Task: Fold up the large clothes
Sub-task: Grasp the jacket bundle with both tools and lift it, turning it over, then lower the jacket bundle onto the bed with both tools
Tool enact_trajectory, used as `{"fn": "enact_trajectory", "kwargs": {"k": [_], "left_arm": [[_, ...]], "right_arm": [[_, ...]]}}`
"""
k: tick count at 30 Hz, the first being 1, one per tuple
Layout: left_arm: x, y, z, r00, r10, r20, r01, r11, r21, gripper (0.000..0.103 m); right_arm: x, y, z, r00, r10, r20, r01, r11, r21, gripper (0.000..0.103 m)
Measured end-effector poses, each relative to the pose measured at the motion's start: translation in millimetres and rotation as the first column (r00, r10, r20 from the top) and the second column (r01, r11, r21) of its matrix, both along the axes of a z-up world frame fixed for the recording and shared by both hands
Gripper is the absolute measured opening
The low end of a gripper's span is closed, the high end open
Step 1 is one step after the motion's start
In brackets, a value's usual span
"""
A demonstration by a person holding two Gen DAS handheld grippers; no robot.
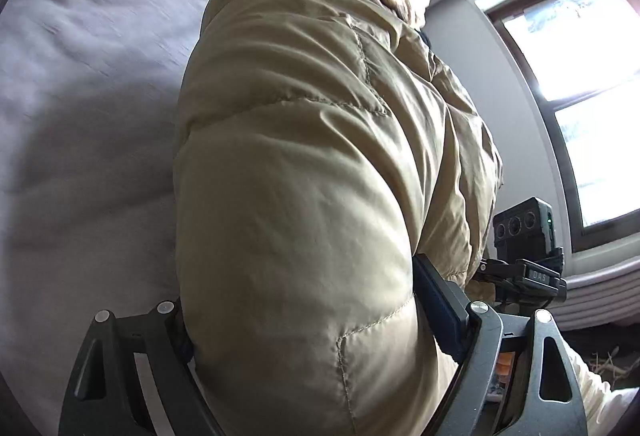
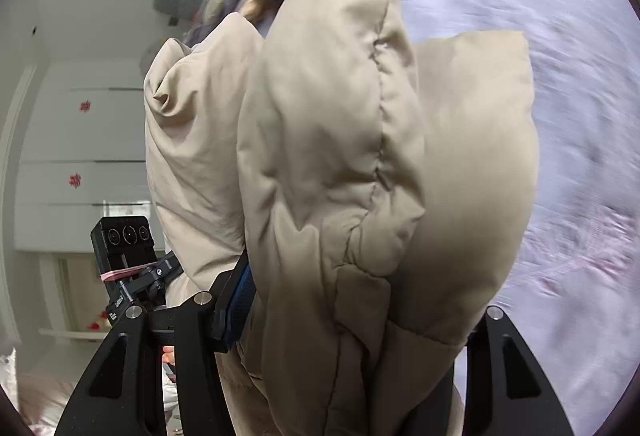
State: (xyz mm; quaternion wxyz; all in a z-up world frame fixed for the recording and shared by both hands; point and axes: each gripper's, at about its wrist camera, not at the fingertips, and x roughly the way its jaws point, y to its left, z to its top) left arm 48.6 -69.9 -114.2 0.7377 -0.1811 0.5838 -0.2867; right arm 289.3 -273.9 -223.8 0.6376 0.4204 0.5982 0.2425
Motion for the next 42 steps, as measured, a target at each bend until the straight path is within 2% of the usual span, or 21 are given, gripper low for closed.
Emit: {"fn": "enact_trajectory", "kwargs": {"k": [4, 9, 13, 15, 18, 20, 22, 23, 25, 26, 27, 28, 30, 32, 33, 35, 37, 38, 39, 42], "left_arm": [[15, 50, -1, 0.999, 0.035, 0.023, -0.035, 0.999, 0.027, 0.088], [41, 123, -16, 0.995, 0.09, 0.037, -0.093, 0.992, 0.089, 0.088], [62, 155, -62, 0.991, 0.132, -0.01, -0.128, 0.977, 0.17, 0.089], [63, 163, -93, 0.986, 0.159, -0.059, -0.144, 0.969, 0.2, 0.095], [61, 182, -109, 0.986, 0.164, -0.04, -0.155, 0.972, 0.176, 0.098], [51, 202, -114, 0.986, 0.162, -0.037, -0.154, 0.974, 0.165, 0.098], [56, 213, -121, 0.985, 0.168, -0.043, -0.159, 0.974, 0.159, 0.098], [57, 215, -123, 0.984, 0.171, -0.047, -0.162, 0.974, 0.157, 0.1], [61, 225, -131, 0.984, 0.175, -0.042, -0.165, 0.972, 0.165, 0.101], [62, 232, -126, 0.984, 0.173, -0.041, -0.165, 0.973, 0.163, 0.101], [67, 228, -125, 0.984, 0.173, -0.042, -0.164, 0.973, 0.164, 0.101], [67, 233, -123, 0.984, 0.174, -0.041, -0.165, 0.972, 0.167, 0.101], [68, 241, -110, 0.984, 0.174, -0.039, -0.165, 0.97, 0.178, 0.101], [70, 236, -99, 0.983, 0.178, -0.033, -0.168, 0.965, 0.203, 0.101], [70, 235, -93, 0.982, 0.185, -0.025, -0.175, 0.96, 0.218, 0.101], [68, 241, -72, 0.976, 0.213, 0.033, -0.215, 0.944, 0.251, 0.101], [69, 247, -45, 0.965, 0.232, 0.124, -0.257, 0.932, 0.255, 0.101], [73, 248, -32, 0.956, 0.237, 0.172, -0.276, 0.926, 0.257, 0.101], [80, 246, -21, 0.948, 0.236, 0.213, -0.288, 0.92, 0.264, 0.101], [103, 224, -9, 0.941, 0.201, 0.273, -0.285, 0.904, 0.317, 0.101]], "right_arm": [[21, 66, 2, 0.999, 0.01, 0.031, -0.011, 1.0, 0.018, 0.059], [50, 148, -22, 0.999, 0.03, 0.029, -0.031, 0.999, 0.033, 0.059], [66, 200, -62, 0.997, 0.056, -0.048, -0.059, 0.997, -0.045, 0.061], [66, 211, -71, 0.995, 0.049, -0.087, -0.058, 0.994, -0.095, 0.068], [63, 209, -56, 0.994, 0.062, -0.088, -0.077, 0.982, -0.172, 0.069], [57, 205, -33, 0.997, 0.055, -0.049, -0.067, 0.955, -0.29, 0.069], [54, 198, -3, 1.0, 0.014, 0.022, -0.005, 0.923, -0.386, 0.068], [49, 194, 10, 0.998, -0.003, 0.059, 0.025, 0.923, -0.384, 0.067], [42, 187, 29, 0.995, -0.02, 0.098, 0.05, 0.947, -0.318, 0.056], [42, 189, 33, 0.995, -0.011, 0.102, 0.038, 0.963, -0.268, 0.051], [43, 197, 34, 0.995, 0.008, 0.098, 0.014, 0.975, -0.223, 0.05], [43, 193, 33, 0.995, 0.022, 0.092, -0.001, 0.974, -0.224, 0.05], [48, 209, 22, 0.996, 0.05, 0.068, -0.029, 0.96, -0.278, 0.05], [52, 219, 7, 1.0, 0.029, 0.007, -0.024, 0.922, -0.387, 0.05], [56, 219, -7, 1.0, 0.007, -0.019, -0.014, 0.922, -0.388, 0.05], [61, 221, -21, 0.999, -0.017, -0.046, 0.001, 0.943, -0.332, 0.05], [66, 224, -29, 0.999, 0.003, -0.046, -0.014, 0.973, -0.231, 0.05], [65, 233, -32, 0.999, 0.026, -0.037, -0.033, 0.978, -0.204, 0.044], [67, 239, -30, 0.998, 0.054, -0.027, -0.059, 0.978, -0.202, 0.021], [73, 260, -19, 0.991, 0.134, 0.0, -0.127, 0.938, -0.323, 0.009]]}}
